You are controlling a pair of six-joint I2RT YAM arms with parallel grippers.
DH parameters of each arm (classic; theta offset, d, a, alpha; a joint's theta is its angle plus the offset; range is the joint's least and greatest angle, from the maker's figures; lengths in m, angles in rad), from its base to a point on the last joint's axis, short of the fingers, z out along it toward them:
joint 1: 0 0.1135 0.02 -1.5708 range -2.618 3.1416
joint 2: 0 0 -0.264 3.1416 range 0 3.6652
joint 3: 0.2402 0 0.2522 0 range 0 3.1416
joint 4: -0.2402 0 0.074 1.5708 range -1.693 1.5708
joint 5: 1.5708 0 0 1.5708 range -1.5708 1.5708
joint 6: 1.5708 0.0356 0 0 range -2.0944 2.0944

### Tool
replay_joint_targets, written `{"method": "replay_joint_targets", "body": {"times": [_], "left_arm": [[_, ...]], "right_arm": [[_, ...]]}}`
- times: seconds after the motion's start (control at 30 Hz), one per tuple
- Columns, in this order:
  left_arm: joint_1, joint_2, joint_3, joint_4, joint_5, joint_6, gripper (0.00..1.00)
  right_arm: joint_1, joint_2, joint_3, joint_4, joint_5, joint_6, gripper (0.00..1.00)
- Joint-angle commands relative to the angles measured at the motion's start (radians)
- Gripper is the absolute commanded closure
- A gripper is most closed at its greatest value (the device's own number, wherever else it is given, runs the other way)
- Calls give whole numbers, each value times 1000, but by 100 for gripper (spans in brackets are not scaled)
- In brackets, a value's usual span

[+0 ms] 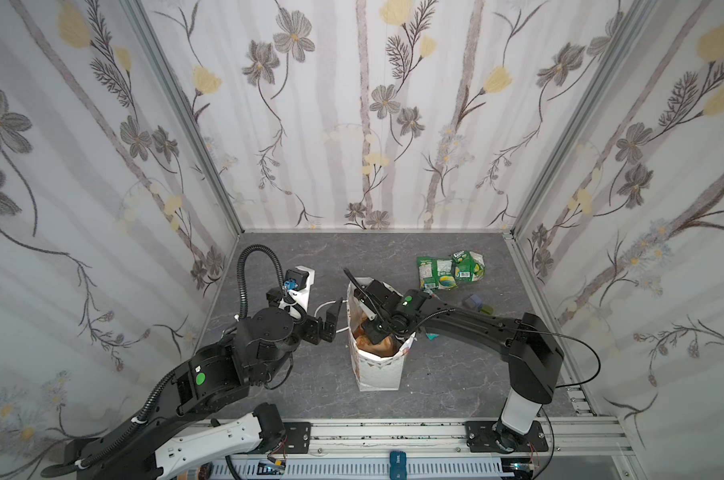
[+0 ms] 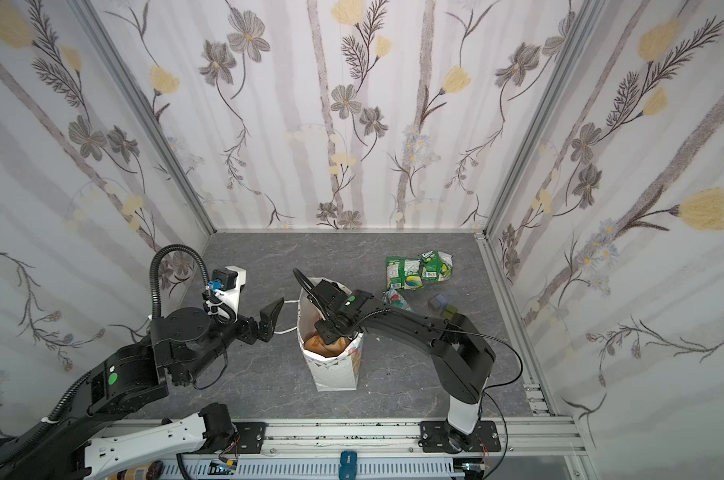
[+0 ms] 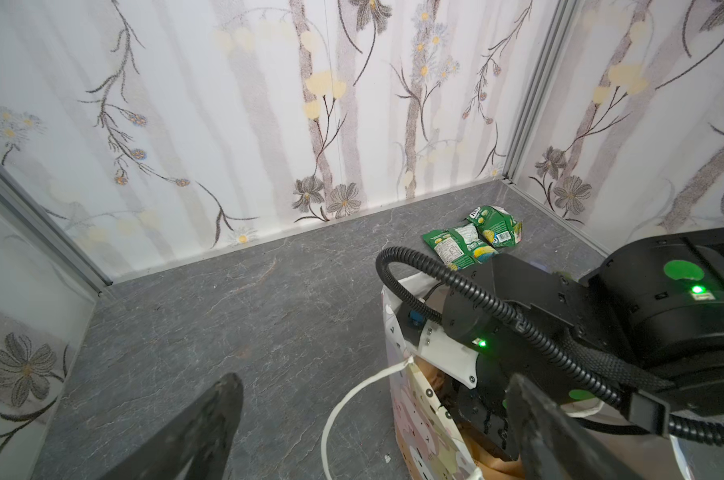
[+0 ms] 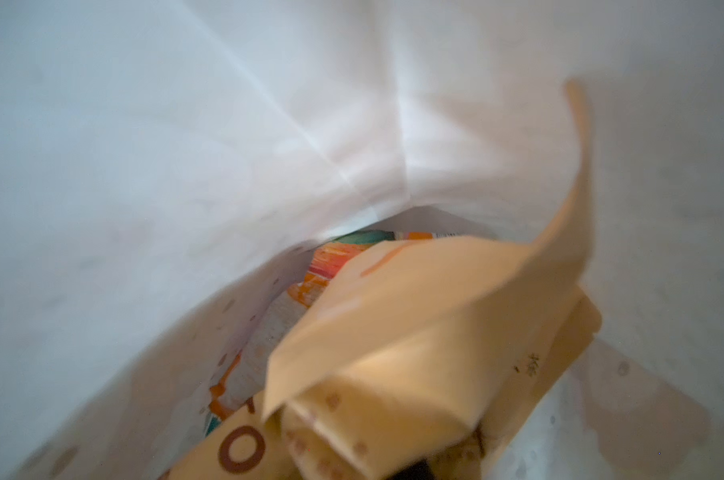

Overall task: Take the snacks out of the paper bag
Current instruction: 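Grasp the orange paper snack bag inside the bag with the right gripper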

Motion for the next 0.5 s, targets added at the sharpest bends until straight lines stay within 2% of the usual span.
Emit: {"method": "replay_joint_targets", "body": {"times": [0.0, 0.47], "left_arm": [[1, 6, 4, 6, 13, -14, 0], [1, 55, -1, -8, 45, -27, 0]], "right_arm": [[2, -27, 18, 14, -27, 16, 93], [-1, -78, 59, 14, -28, 32, 95]]}}
